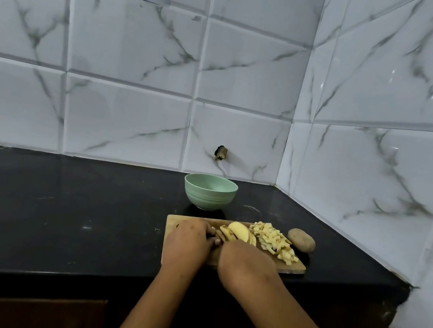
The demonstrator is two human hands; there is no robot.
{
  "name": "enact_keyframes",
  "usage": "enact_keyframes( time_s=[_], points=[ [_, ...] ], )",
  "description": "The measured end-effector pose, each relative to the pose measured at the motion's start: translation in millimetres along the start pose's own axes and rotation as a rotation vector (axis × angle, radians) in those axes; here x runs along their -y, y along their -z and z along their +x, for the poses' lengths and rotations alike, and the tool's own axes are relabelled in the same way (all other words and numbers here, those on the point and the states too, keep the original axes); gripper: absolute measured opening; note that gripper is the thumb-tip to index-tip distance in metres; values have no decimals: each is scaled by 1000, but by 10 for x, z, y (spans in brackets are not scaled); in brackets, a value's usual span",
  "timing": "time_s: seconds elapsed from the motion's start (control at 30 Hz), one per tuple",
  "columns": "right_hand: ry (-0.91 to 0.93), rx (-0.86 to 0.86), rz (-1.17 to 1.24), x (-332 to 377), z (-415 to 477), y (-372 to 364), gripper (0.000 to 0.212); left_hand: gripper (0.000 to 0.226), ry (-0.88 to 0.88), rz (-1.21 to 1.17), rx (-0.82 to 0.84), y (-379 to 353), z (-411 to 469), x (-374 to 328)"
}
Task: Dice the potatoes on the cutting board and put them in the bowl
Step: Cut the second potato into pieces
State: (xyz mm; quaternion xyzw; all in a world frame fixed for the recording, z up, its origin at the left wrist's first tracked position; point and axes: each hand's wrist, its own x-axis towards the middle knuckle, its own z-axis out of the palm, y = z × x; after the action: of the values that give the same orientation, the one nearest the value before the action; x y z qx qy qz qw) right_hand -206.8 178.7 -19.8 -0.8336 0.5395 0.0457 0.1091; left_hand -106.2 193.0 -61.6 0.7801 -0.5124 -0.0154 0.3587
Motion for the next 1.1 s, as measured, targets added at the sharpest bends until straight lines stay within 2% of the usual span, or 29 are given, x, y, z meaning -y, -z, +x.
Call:
enact_keyframes(
  time_s=[0.23,0.33,0.57,0.63,0.77,0.9,1.1],
  points=[
    [7,39,-77,-280,-182,-55,38,28,1,22,-36,18,-36,-25],
    [106,-56,-24,-424,-176,47,28,28,-15,12,-52,37,-43,-15],
    [196,-224,148,-599,-125,69,29,32,-44,42,-64,-8,-20,-21],
    [203,-267,135,-584,-91,9,24,31,-59,60,-56,-31,-9,-17],
    [196,-304,160,-562,-16,-86,29,33,-54,71,-40,-56,10,11],
    [162,-398,194,-674,-32,-24,24,26,-31,59,-63,-38,4,10],
    [141,-372,293,-894,-67,-39,33,39,-101,82,8,-16,-30,-8]
  ],
)
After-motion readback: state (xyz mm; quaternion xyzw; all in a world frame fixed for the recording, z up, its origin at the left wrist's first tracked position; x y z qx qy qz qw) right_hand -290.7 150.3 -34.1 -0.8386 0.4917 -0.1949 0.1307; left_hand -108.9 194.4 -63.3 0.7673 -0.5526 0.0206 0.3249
